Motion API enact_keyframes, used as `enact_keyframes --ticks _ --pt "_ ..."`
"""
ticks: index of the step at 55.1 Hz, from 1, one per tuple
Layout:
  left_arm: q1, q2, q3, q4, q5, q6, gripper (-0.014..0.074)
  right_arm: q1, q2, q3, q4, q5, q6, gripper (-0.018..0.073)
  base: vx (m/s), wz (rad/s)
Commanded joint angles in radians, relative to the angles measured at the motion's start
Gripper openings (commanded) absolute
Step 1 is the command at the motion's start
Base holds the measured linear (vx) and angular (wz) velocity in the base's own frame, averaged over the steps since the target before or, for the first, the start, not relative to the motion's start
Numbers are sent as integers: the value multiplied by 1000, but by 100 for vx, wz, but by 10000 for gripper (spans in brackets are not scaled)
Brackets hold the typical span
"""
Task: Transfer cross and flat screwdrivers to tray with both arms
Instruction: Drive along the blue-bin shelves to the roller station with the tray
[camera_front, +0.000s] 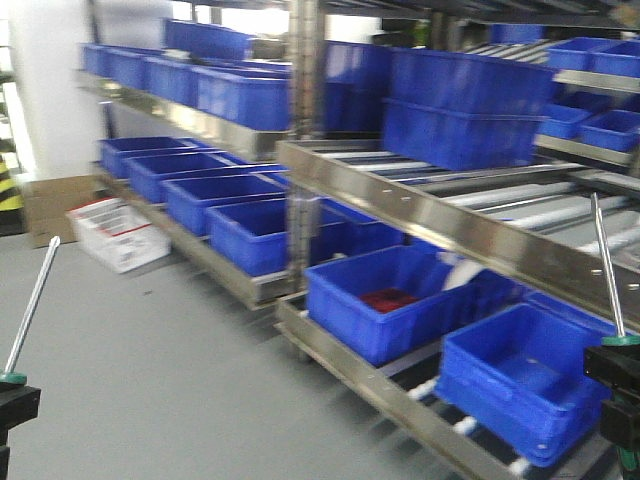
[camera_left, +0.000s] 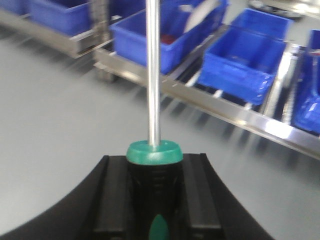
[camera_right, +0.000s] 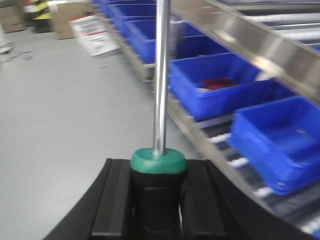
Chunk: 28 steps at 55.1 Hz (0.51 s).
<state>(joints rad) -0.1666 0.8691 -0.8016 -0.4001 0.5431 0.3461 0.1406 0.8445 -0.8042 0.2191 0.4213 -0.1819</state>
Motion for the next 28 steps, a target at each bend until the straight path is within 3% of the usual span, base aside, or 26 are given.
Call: enact_keyframes --ticks 1,28 --pt "-5 -8 -32 -24 -75 0 0 -3 -5 -30 4 -87 -5 -8 46 -75" --pt "-5 -8 -32 -24 -76 0 0 -3 -5 -30 4 -87 -5 -8 43 -71"
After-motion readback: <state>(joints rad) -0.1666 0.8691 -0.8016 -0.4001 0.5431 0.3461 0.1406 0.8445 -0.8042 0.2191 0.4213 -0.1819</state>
